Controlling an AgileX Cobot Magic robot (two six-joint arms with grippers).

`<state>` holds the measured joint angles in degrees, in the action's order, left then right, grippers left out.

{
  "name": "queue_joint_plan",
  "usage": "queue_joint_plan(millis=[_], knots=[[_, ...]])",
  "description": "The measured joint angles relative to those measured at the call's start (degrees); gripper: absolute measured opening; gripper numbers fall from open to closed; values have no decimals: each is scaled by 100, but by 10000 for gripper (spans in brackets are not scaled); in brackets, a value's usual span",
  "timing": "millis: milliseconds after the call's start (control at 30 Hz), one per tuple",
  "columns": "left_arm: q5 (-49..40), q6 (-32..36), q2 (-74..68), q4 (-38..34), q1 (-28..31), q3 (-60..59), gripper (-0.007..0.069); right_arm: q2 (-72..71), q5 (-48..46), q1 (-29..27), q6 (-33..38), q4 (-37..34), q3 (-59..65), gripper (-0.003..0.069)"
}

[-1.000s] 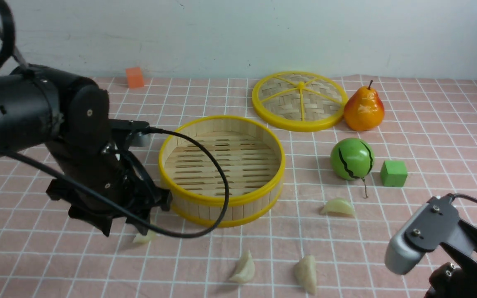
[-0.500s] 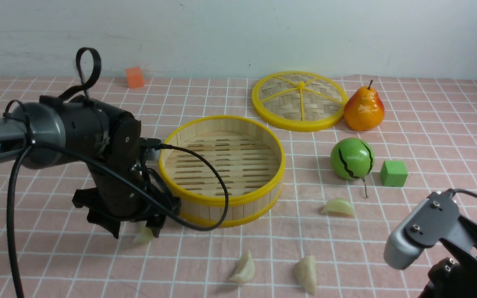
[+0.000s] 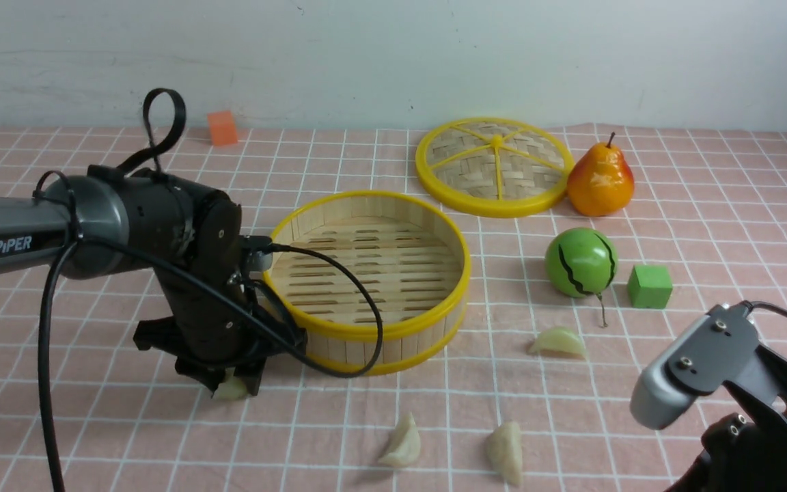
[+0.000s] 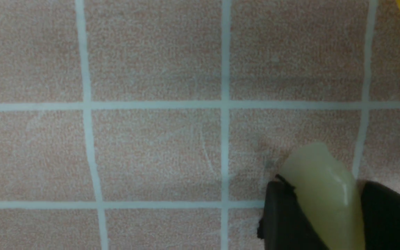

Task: Put the dumplings into the steamer on the table with the pink tablecloth.
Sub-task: 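Reach for and grasp a dumpling on the table with the left gripper, then place the dumpling into the bamboo steamer basket with the left gripper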

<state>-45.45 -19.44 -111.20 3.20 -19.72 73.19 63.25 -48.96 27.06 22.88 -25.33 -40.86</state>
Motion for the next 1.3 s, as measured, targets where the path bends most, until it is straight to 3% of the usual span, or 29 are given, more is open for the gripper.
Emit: queue_joint_plan(millis=[133,300,533,1100,1233,1300], knots=[[-447,198,279,-152,0,354,259,0,5,0,0,0,0,22],[-588,637,737,-900,-86,1235,258,0,17,0,0,0,0,24],[-90,821,413,-1681,-689,2276,258,4,-21,0,0,-5,0,29],[651,501,-1775,-1238,-738,3471,256,4,-1169,0,0,-93,0,31],[615,501,-1816,-1171,-738,3491,332,4,-1169,0,0,-93,0,31],[257,501,-1816,-1148,-738,3726,433,4,-1148,0,0,-93,0,31]])
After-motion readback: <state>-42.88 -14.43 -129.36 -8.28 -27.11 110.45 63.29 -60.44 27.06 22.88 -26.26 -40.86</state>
